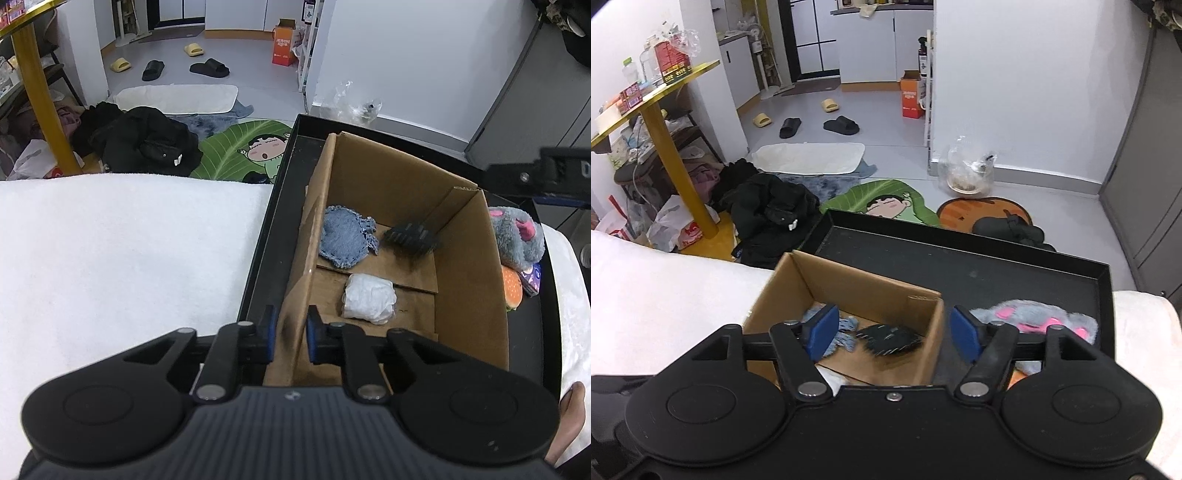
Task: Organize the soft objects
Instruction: 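Carry the black plush with the right tool into the box and release, then move the right tool to the burger plush and close on it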
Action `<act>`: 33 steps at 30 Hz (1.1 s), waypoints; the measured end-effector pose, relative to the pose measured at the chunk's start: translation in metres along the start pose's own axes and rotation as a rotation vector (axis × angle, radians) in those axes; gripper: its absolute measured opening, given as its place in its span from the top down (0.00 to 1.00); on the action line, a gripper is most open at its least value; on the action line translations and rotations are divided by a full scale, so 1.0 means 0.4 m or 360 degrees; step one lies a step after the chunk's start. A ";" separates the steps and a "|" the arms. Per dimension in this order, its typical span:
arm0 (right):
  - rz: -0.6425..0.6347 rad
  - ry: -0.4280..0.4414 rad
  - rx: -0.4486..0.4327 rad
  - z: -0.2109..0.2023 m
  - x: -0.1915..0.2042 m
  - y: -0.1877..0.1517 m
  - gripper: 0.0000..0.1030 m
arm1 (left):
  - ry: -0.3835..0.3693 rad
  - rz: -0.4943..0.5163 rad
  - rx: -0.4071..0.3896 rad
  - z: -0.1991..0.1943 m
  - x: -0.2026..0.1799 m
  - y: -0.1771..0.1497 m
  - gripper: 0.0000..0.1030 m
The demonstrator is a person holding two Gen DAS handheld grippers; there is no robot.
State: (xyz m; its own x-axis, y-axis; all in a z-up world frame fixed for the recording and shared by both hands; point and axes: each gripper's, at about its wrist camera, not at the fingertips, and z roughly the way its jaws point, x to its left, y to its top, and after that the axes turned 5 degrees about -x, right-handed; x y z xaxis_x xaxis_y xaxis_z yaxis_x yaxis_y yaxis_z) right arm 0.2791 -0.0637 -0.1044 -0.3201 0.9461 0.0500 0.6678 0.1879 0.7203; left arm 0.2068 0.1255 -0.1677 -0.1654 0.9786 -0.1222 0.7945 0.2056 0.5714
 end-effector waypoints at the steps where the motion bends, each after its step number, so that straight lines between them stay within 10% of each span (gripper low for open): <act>1: -0.0002 -0.0007 -0.0001 -0.004 -0.007 -0.003 0.32 | 0.0001 0.0001 -0.0002 -0.001 0.000 0.000 0.87; 26: 0.0170 -0.0054 -0.0017 -0.078 -0.261 -0.059 0.24 | 0.0154 0.0150 -0.0029 -0.030 -0.061 0.003 0.85; 33: 0.0314 0.0004 0.0074 -0.049 -0.362 -0.088 0.23 | 0.0233 0.0216 -0.0081 -0.043 -0.086 -0.001 0.61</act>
State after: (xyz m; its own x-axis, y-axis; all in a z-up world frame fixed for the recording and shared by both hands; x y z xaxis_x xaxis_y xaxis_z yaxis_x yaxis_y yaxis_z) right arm 0.2888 -0.2123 -0.1235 -0.1819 0.9650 0.1887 0.7481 0.0112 0.6635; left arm 0.2023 0.0919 -0.1496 -0.1449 0.9866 0.0755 0.7854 0.0683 0.6152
